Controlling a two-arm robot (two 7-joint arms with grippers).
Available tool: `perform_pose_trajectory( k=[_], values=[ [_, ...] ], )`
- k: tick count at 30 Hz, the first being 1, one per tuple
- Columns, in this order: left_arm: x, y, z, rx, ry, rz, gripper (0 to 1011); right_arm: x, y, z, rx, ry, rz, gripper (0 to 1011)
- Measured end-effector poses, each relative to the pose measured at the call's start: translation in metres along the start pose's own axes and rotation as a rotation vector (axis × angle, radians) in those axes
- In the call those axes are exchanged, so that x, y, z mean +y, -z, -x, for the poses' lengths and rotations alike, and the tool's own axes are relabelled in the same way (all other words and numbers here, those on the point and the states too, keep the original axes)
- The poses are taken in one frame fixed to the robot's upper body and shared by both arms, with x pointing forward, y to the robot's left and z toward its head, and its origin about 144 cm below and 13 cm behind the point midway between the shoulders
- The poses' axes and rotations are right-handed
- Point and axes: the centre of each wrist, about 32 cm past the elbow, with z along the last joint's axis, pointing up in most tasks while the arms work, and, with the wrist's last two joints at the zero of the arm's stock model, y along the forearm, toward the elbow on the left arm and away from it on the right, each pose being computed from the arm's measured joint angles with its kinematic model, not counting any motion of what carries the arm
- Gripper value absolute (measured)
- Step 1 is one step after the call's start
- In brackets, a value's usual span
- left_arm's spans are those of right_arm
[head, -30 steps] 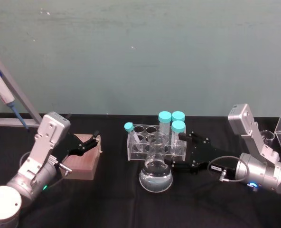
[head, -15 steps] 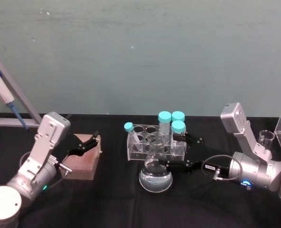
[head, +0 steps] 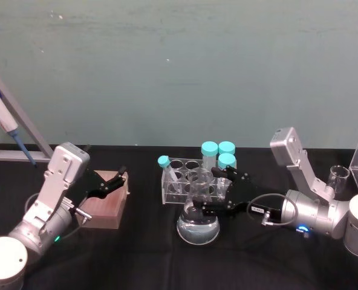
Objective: Place the experimental apparatus aside using one hand.
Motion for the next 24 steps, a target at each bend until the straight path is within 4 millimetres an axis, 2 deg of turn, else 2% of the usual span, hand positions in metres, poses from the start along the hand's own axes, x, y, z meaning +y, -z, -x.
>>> perform_pose_trajectory(
  k=[24],
  values=[
    [0.000, 0.000, 0.000, 0.000, 0.000, 0.000, 1000, 0.023, -0.001, 0.000, 0.014, -0.018, 0.003, 1004]
  ],
)
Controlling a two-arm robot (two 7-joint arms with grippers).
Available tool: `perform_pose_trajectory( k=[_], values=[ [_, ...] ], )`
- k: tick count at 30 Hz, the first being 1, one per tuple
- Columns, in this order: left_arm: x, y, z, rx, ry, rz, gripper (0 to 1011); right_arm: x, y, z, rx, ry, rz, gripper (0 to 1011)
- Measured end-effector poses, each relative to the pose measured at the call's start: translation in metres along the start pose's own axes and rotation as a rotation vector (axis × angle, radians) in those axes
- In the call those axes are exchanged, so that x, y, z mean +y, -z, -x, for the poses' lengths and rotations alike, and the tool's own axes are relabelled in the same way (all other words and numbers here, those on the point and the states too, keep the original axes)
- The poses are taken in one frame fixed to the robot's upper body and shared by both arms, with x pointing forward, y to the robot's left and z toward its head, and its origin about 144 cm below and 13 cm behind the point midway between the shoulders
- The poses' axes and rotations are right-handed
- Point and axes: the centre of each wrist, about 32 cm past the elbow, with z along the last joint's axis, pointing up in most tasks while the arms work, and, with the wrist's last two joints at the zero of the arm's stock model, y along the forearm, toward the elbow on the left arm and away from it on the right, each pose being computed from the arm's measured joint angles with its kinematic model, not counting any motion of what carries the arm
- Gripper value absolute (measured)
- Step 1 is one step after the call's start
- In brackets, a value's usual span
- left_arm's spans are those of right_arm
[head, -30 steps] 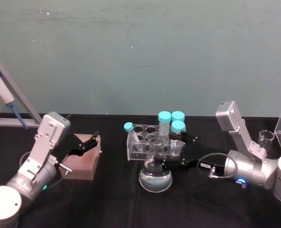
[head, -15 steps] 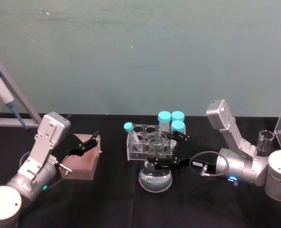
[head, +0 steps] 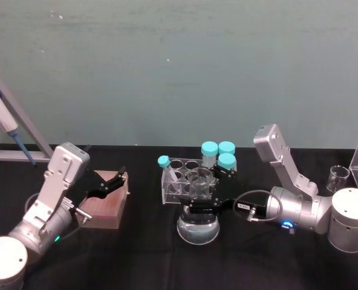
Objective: Place the experimental apparatus aside using one hand.
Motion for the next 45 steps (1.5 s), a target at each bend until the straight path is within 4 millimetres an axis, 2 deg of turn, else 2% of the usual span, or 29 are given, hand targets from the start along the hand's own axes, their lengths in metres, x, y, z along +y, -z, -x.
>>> perform_pose_trajectory(
  k=[35, 41, 45],
  values=[
    [0.0000, 0.0000, 0.0000, 0.000, 0.000, 0.000, 1000, 0.0047, -0.0002, 0.0016, 0.002, 0.019, 0.010, 1000],
    [0.0000, 0.0000, 0.0000, 0.000, 0.000, 0.000, 1000, 0.0046, -0.0002, 0.0015, 0.003, 0.019, 0.010, 902],
    [0.0000, 0.0000, 0.0000, 0.000, 0.000, 0.000, 1000, 0.0045, -0.0001, 0.0015, 0.003, 0.018, 0.010, 764]
  ],
)
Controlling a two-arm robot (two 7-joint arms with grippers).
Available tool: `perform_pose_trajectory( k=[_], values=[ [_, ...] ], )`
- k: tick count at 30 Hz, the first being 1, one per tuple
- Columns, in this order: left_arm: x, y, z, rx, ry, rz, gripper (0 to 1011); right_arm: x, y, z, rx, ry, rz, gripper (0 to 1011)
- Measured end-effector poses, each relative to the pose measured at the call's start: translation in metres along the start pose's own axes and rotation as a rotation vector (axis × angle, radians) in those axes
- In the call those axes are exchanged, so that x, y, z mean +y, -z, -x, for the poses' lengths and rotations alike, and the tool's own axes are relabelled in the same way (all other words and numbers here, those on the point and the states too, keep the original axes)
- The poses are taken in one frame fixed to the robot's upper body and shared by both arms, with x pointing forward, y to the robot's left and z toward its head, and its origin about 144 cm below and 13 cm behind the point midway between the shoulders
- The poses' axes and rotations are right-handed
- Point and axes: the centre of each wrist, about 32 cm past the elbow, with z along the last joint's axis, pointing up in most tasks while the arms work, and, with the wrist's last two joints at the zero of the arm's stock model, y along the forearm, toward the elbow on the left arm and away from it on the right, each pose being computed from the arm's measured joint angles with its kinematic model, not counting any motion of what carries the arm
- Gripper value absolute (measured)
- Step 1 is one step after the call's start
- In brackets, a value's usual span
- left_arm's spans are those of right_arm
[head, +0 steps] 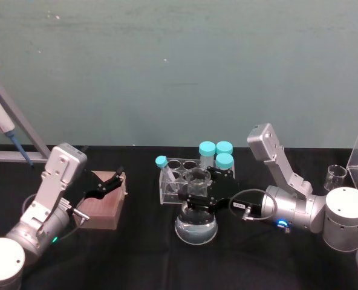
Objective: Place the experimental apparatus aside using one hand.
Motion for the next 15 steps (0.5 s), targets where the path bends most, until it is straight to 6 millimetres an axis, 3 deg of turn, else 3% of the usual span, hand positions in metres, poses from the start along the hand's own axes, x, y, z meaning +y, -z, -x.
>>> perform_pose_trajectory(
  k=[10, 15],
  values=[
    [0.0000, 0.0000, 0.0000, 0.000, 0.000, 0.000, 1000, 0.0000, 0.0000, 0.0000, 0.000, -0.001, 0.000, 459],
    [0.0000, 0.0000, 0.0000, 0.000, 0.000, 0.000, 1000, 0.0000, 0.0000, 0.0000, 0.000, -0.001, 0.000, 451]
  ],
)
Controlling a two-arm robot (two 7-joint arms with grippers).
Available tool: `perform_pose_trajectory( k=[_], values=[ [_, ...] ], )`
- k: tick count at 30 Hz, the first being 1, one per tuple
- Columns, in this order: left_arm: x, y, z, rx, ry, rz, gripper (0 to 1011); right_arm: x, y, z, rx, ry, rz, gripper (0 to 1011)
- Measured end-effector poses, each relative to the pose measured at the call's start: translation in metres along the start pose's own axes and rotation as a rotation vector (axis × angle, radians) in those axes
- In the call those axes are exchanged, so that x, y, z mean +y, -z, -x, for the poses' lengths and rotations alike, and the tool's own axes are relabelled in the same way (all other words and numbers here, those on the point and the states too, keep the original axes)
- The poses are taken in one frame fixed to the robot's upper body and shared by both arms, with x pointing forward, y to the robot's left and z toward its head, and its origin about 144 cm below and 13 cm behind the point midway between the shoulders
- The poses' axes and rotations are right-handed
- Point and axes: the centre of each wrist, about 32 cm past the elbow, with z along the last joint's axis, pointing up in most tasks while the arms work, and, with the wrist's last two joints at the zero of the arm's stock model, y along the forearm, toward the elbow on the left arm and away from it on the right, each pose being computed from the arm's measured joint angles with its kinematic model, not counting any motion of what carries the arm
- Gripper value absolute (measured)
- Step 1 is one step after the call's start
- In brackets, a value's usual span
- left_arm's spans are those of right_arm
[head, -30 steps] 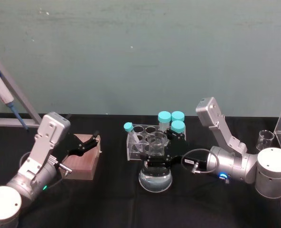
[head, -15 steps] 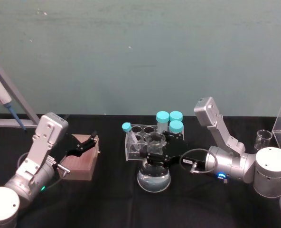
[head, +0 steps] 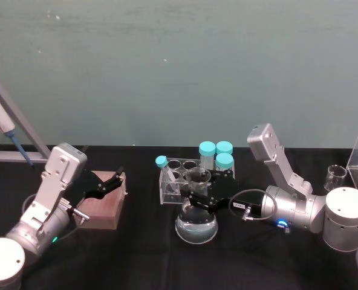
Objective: Place the experimental apparatus aside using one hand.
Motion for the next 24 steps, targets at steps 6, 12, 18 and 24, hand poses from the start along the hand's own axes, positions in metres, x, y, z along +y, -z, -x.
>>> perform_pose_trajectory(
  k=[6, 12, 18, 24],
  values=[
    [0.000, 0.000, 0.000, 0.000, 0.000, 0.000, 1000, 0.000, 0.000, 0.000, 0.000, 0.000, 0.000, 451],
    [0.000, 0.000, 0.000, 0.000, 0.000, 0.000, 1000, -0.004, -0.002, 0.001, -0.006, 0.011, 0.001, 451],
    [0.000, 0.000, 0.000, 0.000, 0.000, 0.000, 1000, -0.010, -0.005, 0.004, -0.006, 0.027, -0.007, 451],
    [0.000, 0.000, 0.000, 0.000, 0.000, 0.000, 1000, -0.020, -0.007, 0.006, 0.010, 0.045, -0.022, 451]
  ],
)
